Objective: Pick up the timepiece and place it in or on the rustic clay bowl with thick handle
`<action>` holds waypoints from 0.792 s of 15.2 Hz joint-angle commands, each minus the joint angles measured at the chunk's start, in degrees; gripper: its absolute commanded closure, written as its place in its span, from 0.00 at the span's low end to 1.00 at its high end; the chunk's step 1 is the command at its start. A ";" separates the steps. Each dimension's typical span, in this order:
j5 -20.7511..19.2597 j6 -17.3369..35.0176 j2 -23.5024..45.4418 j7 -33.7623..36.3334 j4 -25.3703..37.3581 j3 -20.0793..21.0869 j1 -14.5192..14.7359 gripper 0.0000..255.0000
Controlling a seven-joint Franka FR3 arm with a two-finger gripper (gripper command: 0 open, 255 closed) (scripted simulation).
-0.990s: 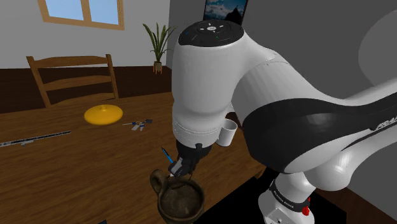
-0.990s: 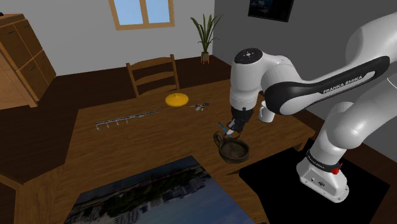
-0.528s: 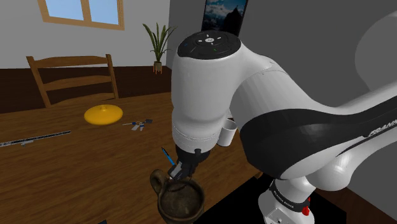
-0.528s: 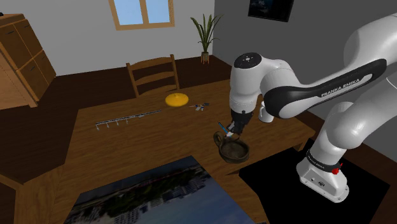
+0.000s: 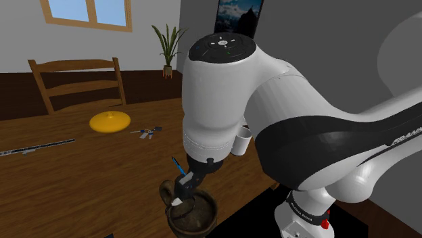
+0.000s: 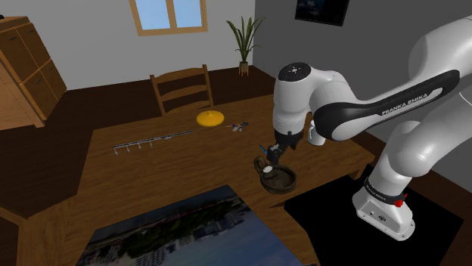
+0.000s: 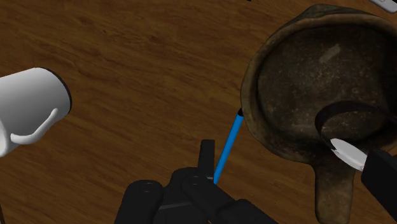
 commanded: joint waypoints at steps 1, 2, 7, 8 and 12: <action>0.15 -1.98 -0.34 -0.14 1.69 -0.14 0.12 0.00; 0.25 -3.94 -0.58 -0.23 3.45 -0.26 0.20 0.00; 0.31 -7.41 -0.77 -0.30 6.75 -0.37 0.26 0.00; 0.31 -7.41 -0.77 -0.30 6.76 -0.36 0.26 0.00; 0.31 -7.41 -0.77 -0.30 6.76 -0.36 0.26 0.00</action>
